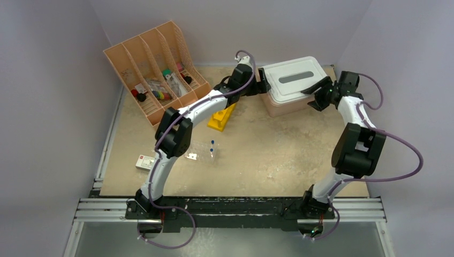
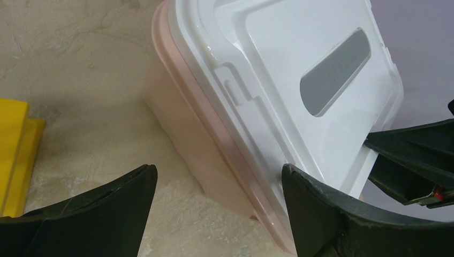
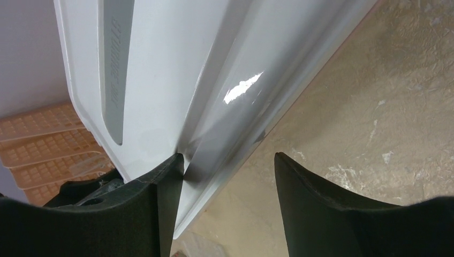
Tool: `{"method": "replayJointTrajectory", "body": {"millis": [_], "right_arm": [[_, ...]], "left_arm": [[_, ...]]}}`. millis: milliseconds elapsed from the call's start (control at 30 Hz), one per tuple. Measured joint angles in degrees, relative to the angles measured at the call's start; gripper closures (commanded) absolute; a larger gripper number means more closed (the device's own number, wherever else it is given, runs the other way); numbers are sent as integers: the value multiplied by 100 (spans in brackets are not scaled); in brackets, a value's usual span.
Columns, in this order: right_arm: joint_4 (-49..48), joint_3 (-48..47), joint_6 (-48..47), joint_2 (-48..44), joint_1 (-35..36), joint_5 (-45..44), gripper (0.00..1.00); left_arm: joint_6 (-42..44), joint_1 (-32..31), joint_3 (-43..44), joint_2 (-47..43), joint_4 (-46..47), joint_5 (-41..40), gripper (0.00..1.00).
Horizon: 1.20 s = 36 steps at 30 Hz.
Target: Organize the chemistry lab equipment
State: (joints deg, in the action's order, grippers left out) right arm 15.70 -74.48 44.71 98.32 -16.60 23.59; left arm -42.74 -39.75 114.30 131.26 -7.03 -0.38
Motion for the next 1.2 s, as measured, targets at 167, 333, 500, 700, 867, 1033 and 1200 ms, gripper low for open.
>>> {"method": "replayJointTrajectory", "body": {"millis": [167, 333, 500, 700, 867, 1033, 1200], "right_arm": [[74, -83, -87, 57, 85, -9, 35], [140, -85, -192, 74, 199, -33, 33], [236, -179, -273, 98, 275, -144, 33], [466, -396, -295, 192, 323, -273, 30], [675, -568, -439, 179, 363, -492, 29], [809, -789, -715, -184, 385, -1043, 31], [793, -1128, -1152, -817, 391, -1668, 32]], "left_arm": [[55, 48, -13, -9, 42, -2, 13], [57, 90, -107, -92, 199, 11, 14], [50, 107, -107, -131, 317, 96, 17], [39, 107, -105, -131, 232, 144, 19], [63, 107, -103, -131, 50, 146, 20], [267, 109, 153, -131, -260, 286, 19], [483, 109, 516, -216, -411, 431, 22]]}}
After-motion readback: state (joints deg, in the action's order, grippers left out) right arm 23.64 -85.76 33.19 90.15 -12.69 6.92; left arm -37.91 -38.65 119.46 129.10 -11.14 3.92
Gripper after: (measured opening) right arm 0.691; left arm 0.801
